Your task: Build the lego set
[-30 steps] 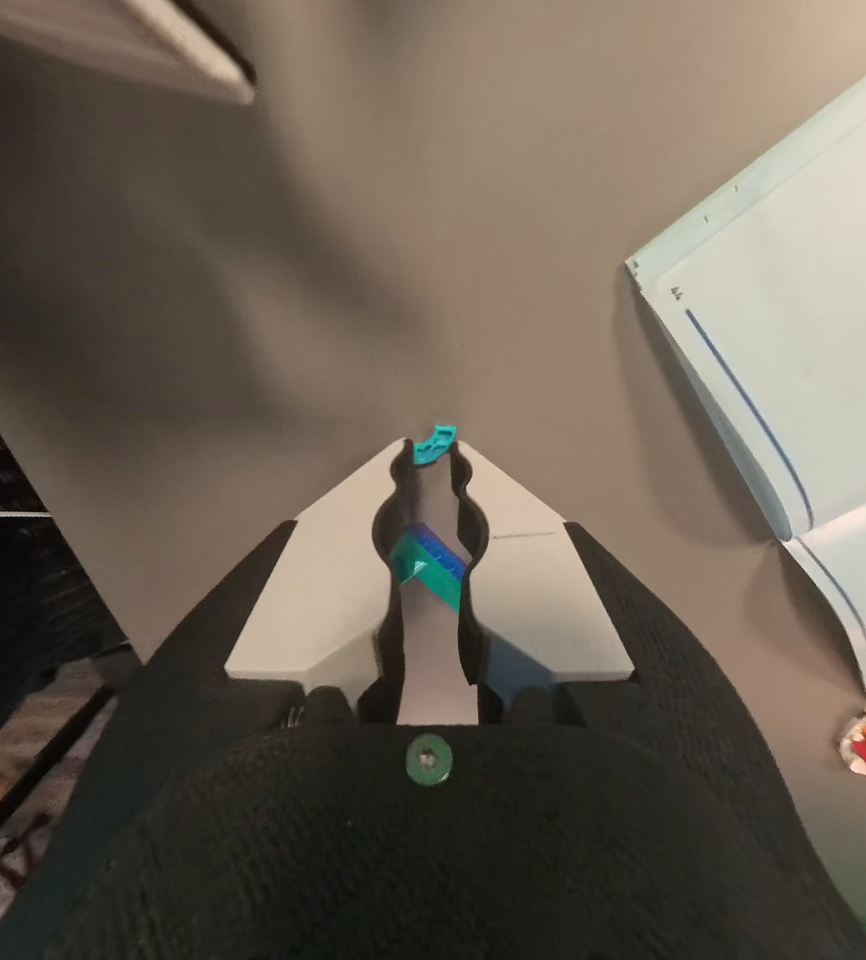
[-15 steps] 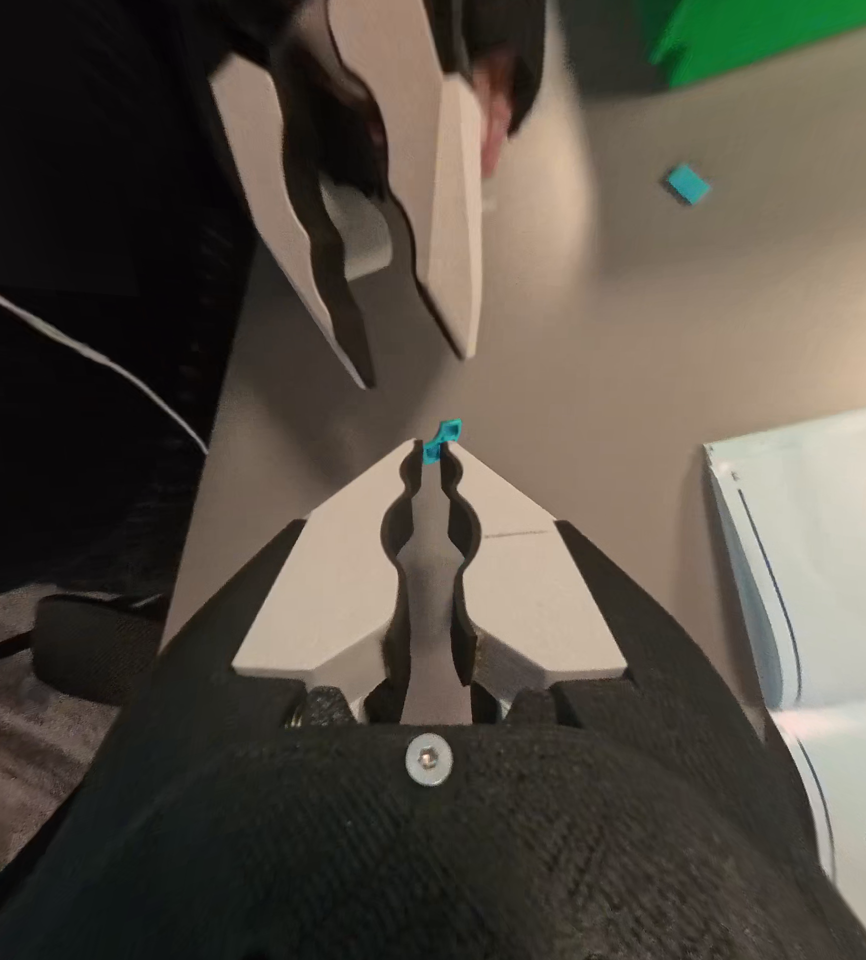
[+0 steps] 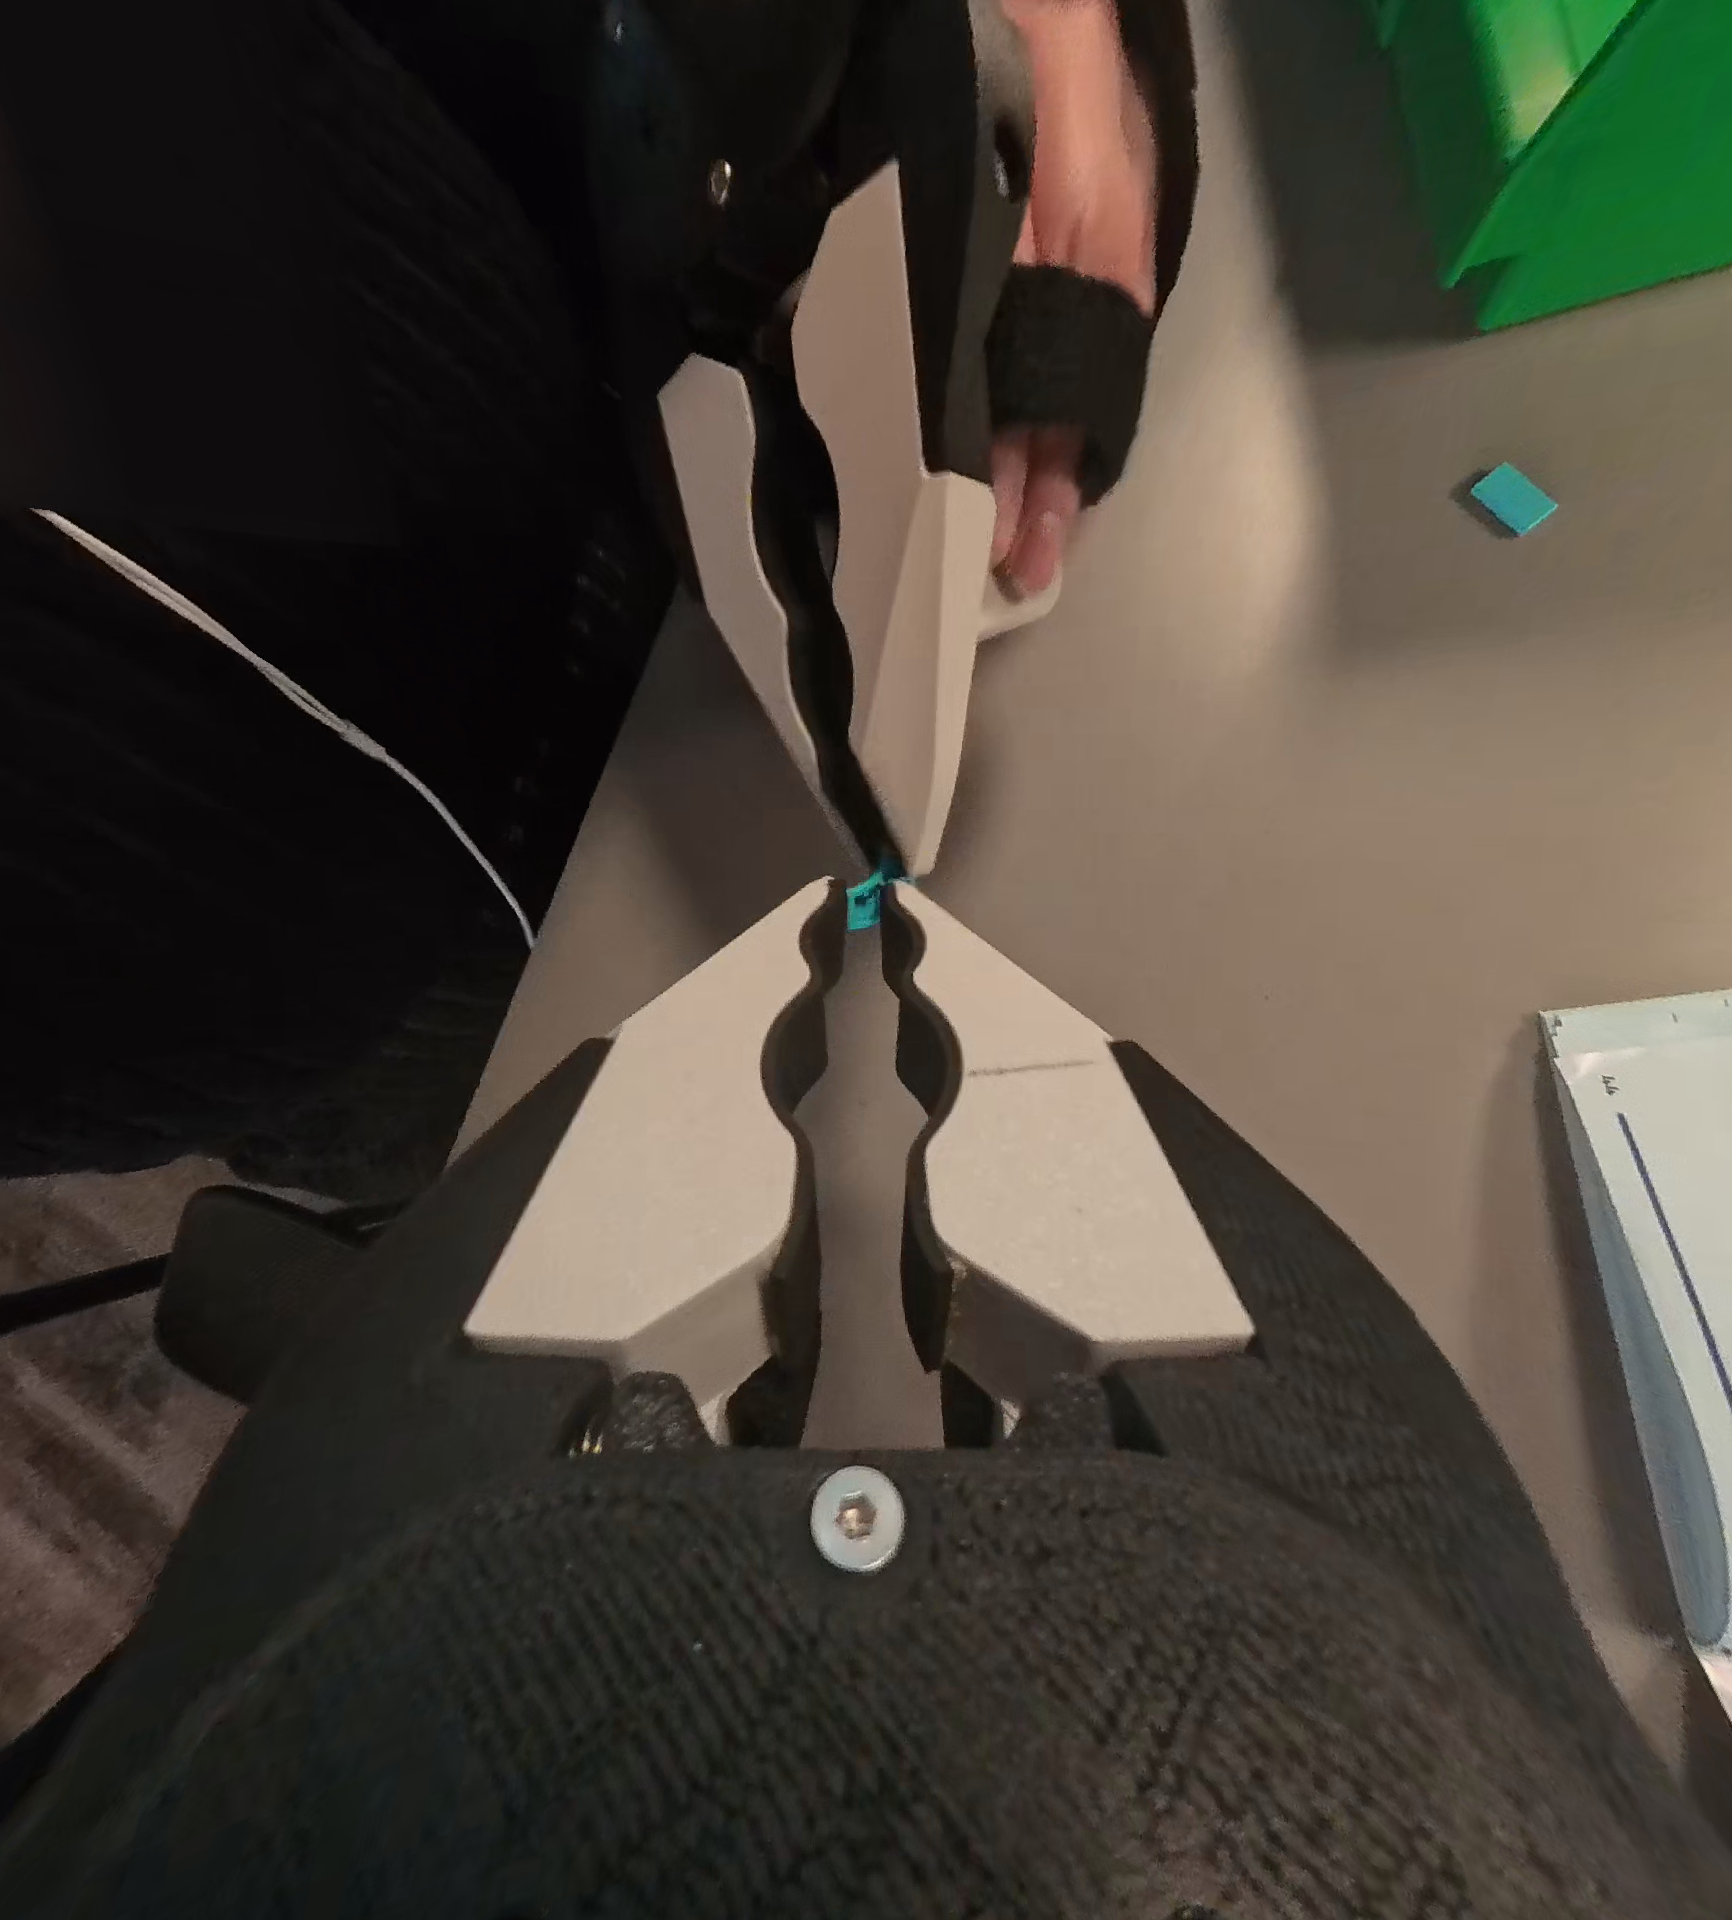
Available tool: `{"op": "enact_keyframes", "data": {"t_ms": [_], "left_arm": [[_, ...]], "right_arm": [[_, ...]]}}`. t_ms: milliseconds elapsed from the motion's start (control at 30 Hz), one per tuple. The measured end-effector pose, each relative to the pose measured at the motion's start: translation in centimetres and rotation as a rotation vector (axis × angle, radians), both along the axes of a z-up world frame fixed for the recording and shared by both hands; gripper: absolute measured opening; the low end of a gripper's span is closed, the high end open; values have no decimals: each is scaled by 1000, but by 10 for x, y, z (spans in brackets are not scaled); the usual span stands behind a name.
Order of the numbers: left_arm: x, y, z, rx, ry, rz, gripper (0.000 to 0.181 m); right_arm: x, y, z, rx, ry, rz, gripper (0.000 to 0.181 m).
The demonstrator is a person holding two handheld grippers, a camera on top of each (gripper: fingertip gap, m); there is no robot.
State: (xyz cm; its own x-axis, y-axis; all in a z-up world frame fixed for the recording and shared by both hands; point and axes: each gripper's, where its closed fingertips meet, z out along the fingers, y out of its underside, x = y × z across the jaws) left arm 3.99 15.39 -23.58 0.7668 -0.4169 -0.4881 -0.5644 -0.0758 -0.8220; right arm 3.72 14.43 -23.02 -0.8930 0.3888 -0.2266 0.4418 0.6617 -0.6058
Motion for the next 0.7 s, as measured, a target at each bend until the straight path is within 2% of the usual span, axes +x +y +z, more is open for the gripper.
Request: {"op": "enact_keyframes", "data": {"t_ms": [67,133,233,367,500,600,700], "left_arm": [[-6,5,-6,-123,-108,27,2],[-5,7,-12,-316,-317,2,2],[2,5,-10,-594,-655,-84,2],[2,15,-6,-785,-934,-89,2],[10,15,-15,-907,-995,-101,2],[17,13,-16,-944,-1010,-130,2],[19,15,-16,-955,-1023,-135,2]], "right_arm": [[-8,9,-2,57,82,-35,0],[-18,21,-2,162,249,-50,2],[-14,29,1,324,473,33,13],[1,21,-8,398,598,104,27],[3,26,-17,483,723,129,24],[6,27,-24,493,738,140,23],[9,26,-27,484,744,140,7]]}}
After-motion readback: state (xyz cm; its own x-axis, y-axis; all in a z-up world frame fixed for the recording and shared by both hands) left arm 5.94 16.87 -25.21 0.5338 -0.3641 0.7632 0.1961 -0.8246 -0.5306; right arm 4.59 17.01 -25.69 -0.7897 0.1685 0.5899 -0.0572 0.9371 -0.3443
